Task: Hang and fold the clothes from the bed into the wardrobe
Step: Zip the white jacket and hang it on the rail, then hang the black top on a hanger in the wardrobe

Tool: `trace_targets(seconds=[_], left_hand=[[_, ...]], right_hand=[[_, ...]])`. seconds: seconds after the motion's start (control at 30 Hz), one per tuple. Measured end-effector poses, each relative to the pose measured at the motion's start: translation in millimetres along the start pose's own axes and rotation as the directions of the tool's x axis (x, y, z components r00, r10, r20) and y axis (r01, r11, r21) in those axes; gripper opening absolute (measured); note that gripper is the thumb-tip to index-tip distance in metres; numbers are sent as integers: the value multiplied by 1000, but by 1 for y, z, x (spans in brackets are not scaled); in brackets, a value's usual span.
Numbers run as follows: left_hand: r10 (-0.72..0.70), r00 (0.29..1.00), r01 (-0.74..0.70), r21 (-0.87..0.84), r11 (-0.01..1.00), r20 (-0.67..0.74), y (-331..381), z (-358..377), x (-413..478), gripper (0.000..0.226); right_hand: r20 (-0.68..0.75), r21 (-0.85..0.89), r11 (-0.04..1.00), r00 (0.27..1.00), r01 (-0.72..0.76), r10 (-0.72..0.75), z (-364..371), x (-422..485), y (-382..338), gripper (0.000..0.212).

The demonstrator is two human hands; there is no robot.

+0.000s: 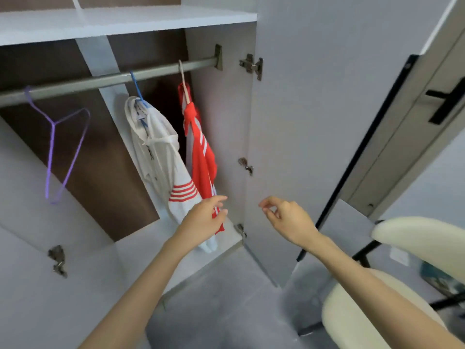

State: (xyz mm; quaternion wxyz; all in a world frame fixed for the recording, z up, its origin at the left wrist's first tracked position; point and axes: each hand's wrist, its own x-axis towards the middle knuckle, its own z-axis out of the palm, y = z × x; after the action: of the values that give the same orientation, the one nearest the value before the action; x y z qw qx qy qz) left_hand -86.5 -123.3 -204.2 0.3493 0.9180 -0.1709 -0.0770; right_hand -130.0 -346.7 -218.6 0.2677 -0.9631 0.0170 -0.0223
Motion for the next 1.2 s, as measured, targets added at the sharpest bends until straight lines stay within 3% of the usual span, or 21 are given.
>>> trace_targets(seconds=[0.33,0.57,0.97,1.2], left_hand=[[162,951,-181,49,982,263,136,182,-43,39],[241,870,-270,8,963,431,229,309,-94,40],[358,639,-439,-59,896,680,333,441,-149,38],[418,439,-532,-144,834,795,384,494,-156,40]], right_hand=[[-37,34,949,948,-315,316,-52,-192,174,22],[-72,87,867,865,-491,497,-80,-342,272,22],[-169,293,560,535,-775,828,-91,-514,332,26],[-229,390,367,297,-845,927,-89,-558,360,31]])
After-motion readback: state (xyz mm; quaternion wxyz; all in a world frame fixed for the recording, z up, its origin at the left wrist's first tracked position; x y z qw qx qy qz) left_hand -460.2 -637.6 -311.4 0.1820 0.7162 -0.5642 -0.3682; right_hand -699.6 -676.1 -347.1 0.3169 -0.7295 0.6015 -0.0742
